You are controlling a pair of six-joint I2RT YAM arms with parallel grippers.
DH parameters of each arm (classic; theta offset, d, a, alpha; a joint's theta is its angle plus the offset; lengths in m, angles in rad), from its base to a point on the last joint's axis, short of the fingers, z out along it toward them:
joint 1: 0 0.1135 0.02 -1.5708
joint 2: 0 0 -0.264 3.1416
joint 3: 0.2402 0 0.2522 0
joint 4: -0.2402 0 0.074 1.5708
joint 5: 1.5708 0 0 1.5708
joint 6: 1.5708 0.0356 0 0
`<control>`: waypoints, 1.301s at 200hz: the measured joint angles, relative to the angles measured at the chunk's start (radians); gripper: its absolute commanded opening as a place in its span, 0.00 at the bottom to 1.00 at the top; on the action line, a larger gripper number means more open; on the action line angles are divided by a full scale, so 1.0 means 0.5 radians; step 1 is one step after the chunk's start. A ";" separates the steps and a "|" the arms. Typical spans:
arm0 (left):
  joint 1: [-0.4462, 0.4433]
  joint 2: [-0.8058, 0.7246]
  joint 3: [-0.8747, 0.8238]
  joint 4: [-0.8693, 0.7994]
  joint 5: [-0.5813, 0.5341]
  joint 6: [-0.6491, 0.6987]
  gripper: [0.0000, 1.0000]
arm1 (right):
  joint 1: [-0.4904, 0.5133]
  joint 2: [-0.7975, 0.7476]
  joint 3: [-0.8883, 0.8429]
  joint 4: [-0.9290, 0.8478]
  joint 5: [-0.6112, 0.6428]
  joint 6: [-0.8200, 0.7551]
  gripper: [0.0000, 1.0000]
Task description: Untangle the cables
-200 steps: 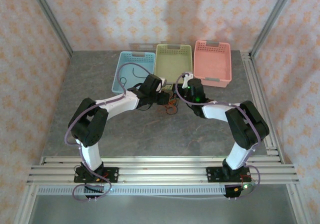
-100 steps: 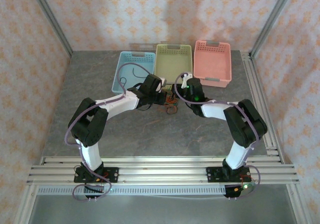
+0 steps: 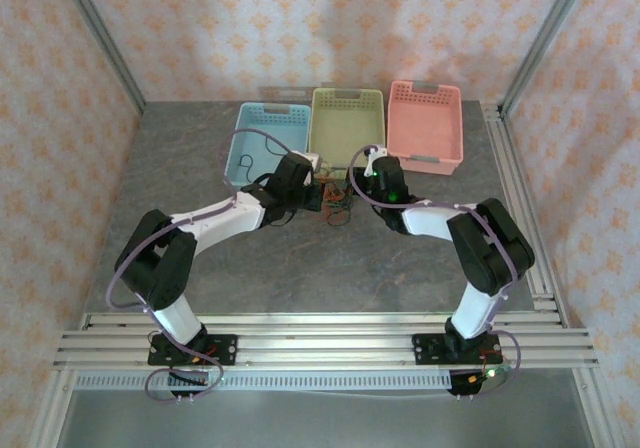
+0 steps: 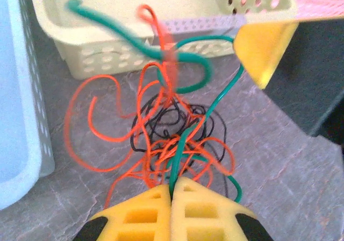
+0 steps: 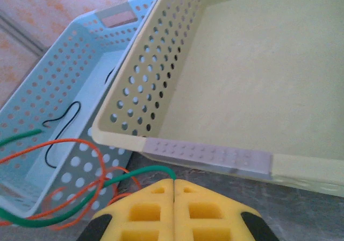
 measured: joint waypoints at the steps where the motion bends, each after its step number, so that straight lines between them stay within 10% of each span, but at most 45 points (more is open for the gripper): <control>1: 0.000 0.000 0.000 0.002 0.000 0.001 0.00 | 0.000 -0.002 -0.001 0.000 0.003 0.000 0.00; 136: 0.000 -0.023 -0.056 0.130 -0.060 -0.016 0.00 | -0.028 -0.153 -0.206 0.026 0.687 0.008 0.00; 155: 0.000 -0.023 -0.056 0.130 -0.060 -0.021 0.00 | -0.032 -0.153 -0.227 0.114 0.601 0.011 0.01; 180: 0.000 -0.023 -0.056 0.130 -0.059 -0.021 0.00 | -0.032 -0.148 -0.230 0.208 0.417 0.040 0.29; 260: 0.000 -0.031 -0.098 0.170 -0.012 -0.022 0.00 | -0.032 0.011 -0.120 0.249 -0.050 0.121 0.39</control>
